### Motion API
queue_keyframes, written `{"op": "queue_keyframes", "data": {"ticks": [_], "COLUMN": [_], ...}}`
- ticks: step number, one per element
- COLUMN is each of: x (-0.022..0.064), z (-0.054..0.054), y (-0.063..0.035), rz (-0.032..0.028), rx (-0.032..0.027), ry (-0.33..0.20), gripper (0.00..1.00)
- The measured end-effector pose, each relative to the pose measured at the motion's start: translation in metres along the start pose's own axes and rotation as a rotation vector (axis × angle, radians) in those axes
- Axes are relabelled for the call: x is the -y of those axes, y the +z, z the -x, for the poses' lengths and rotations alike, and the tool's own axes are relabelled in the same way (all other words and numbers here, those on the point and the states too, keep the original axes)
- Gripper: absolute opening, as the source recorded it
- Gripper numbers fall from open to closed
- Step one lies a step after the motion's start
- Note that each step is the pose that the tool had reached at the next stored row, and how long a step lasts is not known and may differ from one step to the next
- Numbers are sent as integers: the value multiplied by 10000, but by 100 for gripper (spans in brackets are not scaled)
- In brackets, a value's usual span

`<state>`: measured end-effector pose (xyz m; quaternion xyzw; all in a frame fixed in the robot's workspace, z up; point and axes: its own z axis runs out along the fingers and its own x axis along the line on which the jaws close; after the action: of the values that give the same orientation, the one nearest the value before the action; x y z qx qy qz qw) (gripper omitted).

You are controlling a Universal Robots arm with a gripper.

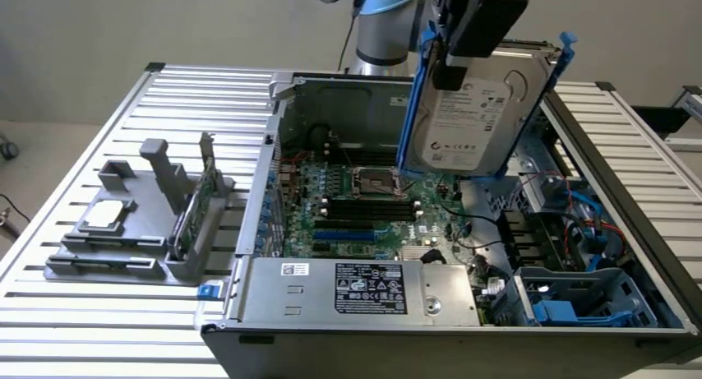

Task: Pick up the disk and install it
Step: 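Pick up the disk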

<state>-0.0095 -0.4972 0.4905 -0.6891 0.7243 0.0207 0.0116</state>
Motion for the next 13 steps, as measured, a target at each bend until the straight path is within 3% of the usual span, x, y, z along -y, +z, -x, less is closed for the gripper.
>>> {"op": "queue_keyframes", "data": {"ticks": [13], "x": [295], "z": [-324], "y": [-18], "rz": [0], "rx": [10], "ry": [-1], "gripper": [33]}}
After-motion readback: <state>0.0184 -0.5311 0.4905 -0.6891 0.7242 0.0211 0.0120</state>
